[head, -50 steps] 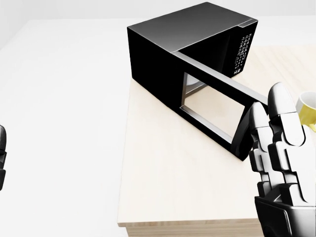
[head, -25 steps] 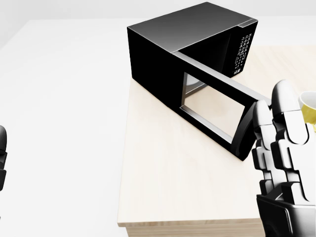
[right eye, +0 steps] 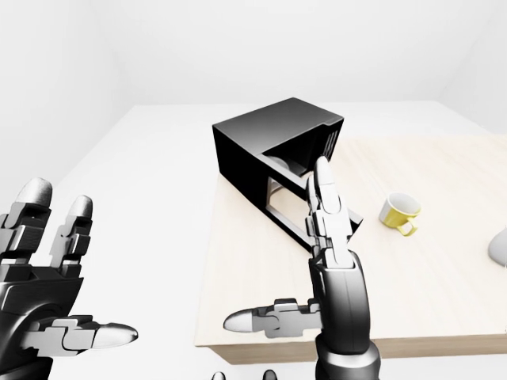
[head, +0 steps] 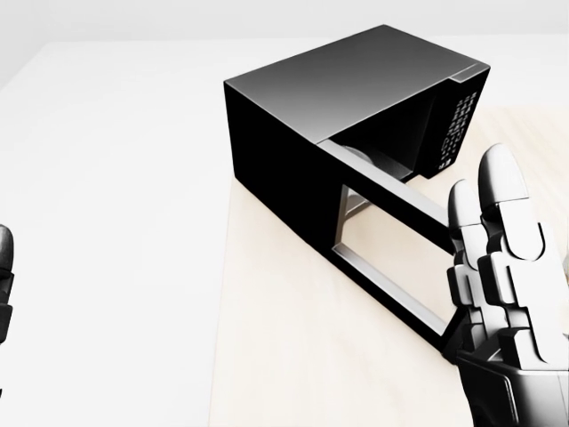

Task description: Close the microwave.

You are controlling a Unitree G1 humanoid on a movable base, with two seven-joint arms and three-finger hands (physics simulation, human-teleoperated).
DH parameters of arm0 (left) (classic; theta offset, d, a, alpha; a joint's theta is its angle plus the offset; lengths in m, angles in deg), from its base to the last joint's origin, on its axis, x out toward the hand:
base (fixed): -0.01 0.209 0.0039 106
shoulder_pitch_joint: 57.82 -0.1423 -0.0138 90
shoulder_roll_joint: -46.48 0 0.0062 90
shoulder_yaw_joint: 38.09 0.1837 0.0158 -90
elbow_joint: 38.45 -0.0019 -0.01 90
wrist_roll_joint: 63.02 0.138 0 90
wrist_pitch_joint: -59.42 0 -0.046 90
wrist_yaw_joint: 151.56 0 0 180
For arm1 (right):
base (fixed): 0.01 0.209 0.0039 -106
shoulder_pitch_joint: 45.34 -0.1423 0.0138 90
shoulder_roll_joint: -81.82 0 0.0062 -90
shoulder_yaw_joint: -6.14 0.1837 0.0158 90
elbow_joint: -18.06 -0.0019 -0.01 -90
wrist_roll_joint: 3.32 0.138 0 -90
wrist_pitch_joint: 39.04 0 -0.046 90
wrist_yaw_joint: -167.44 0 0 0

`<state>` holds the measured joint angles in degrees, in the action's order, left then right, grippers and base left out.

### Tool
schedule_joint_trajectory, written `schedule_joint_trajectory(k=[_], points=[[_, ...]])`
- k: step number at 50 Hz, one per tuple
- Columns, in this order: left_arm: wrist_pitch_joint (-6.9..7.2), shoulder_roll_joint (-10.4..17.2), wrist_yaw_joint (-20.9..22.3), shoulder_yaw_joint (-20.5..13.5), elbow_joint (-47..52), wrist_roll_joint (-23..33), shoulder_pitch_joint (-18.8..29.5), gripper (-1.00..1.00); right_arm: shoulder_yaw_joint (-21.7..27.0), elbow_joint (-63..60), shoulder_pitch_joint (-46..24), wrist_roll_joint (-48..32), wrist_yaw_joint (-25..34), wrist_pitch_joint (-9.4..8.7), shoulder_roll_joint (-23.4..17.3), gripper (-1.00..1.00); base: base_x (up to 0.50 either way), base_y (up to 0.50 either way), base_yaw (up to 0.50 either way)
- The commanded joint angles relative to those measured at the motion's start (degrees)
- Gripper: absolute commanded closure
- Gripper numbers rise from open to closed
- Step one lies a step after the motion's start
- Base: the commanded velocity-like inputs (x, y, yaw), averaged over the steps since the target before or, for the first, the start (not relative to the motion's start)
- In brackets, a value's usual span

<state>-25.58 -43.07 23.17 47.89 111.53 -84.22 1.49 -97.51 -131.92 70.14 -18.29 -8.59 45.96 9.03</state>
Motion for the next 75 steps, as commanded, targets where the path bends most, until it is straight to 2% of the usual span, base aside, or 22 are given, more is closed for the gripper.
schedule_joint_trajectory(k=[1,9,26,34,48,59,75], points=[[0.0,-0.12,0.21,-0.14,0.01,-0.01,0.03,-1.0,-0.07,-0.01,-0.08,-0.38,0.28,0.0,0.19,-1.0,0.5,0.0,0.0],[0.0,-1.69,1.01,-0.41,0.01,0.46,0.09,-1.0,0.33,-0.01,0.59,0.44,-0.4,0.0,0.16,-1.0,0.37,0.0,0.0],[0.0,-0.56,0.03,-0.69,0.01,-1.13,0.22,-1.0,0.08,-0.01,0.4,0.63,-1.33,0.0,-0.56,-1.0,0.0,0.0,0.0],[0.0,-1.1,0.36,-0.39,0.01,-0.56,0.26,-1.0,-0.6,-0.01,0.46,0.33,-1.65,0.0,-0.92,-1.0,0.0,0.0,0.0],[0.0,-1.39,0.53,-0.25,0.01,-0.2,0.1,-1.0,-3.92,-0.01,-2.21,1.84,-8.32,0.0,-7.16,-1.0,0.0,0.0,0.0],[0.0,-2.45,1.47,-0.54,0.01,0.12,0.37,-1.0,-6.45,6.7,-3.15,1.85,-11.27,0.0,-8.83,-1.0,0.0,0.0,0.0],[0.0,-1.77,0.98,-0.49,0.01,-0.23,0.13,-1.0,-8.82,17.66,-4.86,1.33,-13.6,0.0,-8.95,-1.0,0.0,0.0,0.0]])
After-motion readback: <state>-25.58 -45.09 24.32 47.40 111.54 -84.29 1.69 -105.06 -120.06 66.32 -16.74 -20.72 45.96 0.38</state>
